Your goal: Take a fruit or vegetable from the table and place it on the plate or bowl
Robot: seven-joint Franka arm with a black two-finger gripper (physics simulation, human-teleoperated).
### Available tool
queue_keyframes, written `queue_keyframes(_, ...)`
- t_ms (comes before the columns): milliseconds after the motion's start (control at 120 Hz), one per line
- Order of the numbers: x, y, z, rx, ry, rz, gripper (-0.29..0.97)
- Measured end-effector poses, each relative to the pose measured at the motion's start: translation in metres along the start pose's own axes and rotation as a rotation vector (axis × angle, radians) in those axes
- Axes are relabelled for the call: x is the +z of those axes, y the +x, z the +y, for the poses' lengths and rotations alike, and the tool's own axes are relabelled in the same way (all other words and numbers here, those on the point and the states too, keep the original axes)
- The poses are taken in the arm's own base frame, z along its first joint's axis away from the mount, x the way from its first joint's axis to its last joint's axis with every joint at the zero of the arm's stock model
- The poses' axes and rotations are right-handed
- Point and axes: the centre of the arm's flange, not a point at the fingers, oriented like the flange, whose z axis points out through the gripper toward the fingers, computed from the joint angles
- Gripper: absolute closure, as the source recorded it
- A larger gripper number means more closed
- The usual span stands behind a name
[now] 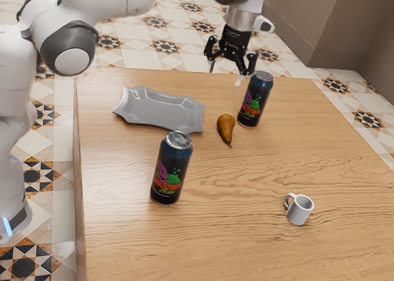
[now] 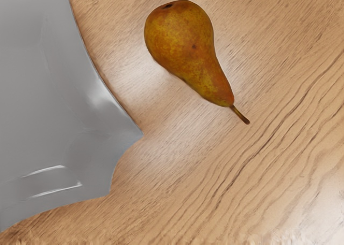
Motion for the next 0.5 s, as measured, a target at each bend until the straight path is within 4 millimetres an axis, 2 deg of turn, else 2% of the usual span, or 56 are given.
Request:
queue_keyframes(133, 0.025, 0.011, -0.024, -0.014, 0.025, 0.001, 0.0)
queue_keyframes(283, 0.026, 0.03, -0.048, -0.046, 0.032, 0.045, 0.0)
queue_keyframes(333, 0.032, 0.036, -0.056, -0.057, 0.036, 0.042, 0.0)
queue_keyframes(450, 0.05, 0.045, -0.07, -0.075, 0.042, 0.029, 0.0)
queue_keyframes(500, 0.059, 0.046, -0.069, -0.071, 0.041, 0.02, 0.0)
